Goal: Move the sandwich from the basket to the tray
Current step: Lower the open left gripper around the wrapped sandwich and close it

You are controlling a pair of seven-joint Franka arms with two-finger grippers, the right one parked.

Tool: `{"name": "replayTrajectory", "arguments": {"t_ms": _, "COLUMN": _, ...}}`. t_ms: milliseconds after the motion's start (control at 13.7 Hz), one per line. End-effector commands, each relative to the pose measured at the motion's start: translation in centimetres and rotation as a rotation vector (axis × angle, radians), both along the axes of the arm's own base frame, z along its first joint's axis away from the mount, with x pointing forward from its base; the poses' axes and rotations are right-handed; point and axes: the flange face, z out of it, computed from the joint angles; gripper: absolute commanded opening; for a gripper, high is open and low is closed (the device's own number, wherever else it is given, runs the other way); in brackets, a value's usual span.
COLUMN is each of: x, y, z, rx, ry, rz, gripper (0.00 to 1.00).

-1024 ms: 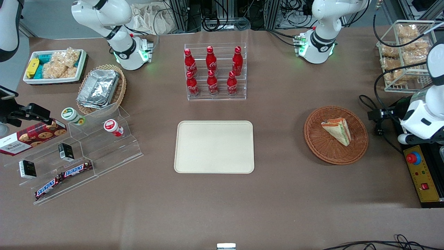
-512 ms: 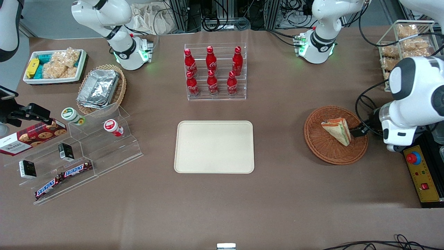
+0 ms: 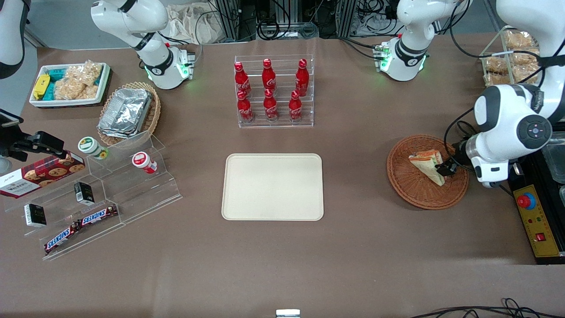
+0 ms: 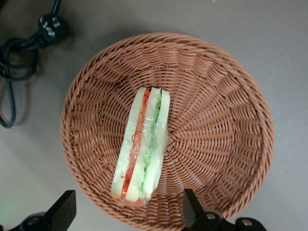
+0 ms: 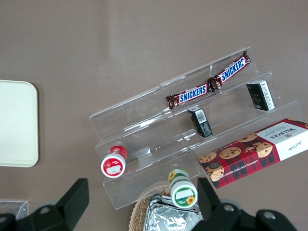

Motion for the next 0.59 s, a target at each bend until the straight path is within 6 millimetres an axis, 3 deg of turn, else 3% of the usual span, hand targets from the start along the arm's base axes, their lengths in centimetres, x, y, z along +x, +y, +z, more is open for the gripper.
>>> {"name": "replayTrajectory", "arguments": {"t_ms": 0, "x": -0.5, "y": 0.0, "z": 0.0, "rx": 0.012, "ry": -0.033, "rz": 0.084, "gripper": 1.0}}
{"name": "replayTrajectory", "arguments": {"t_ms": 220, "x": -0.5, "y": -0.3, "z": -0.8, "rx": 0.01, "ry": -0.029, "rz": 0.083, "gripper": 1.0}}
{"name": "replayTrajectory", "arguments": {"t_ms": 512, "x": -2.1, "y": -0.3, "z": -3.0, "rx": 0.015, "ry": -0.01, "rz": 0.072, "gripper": 1.0}}
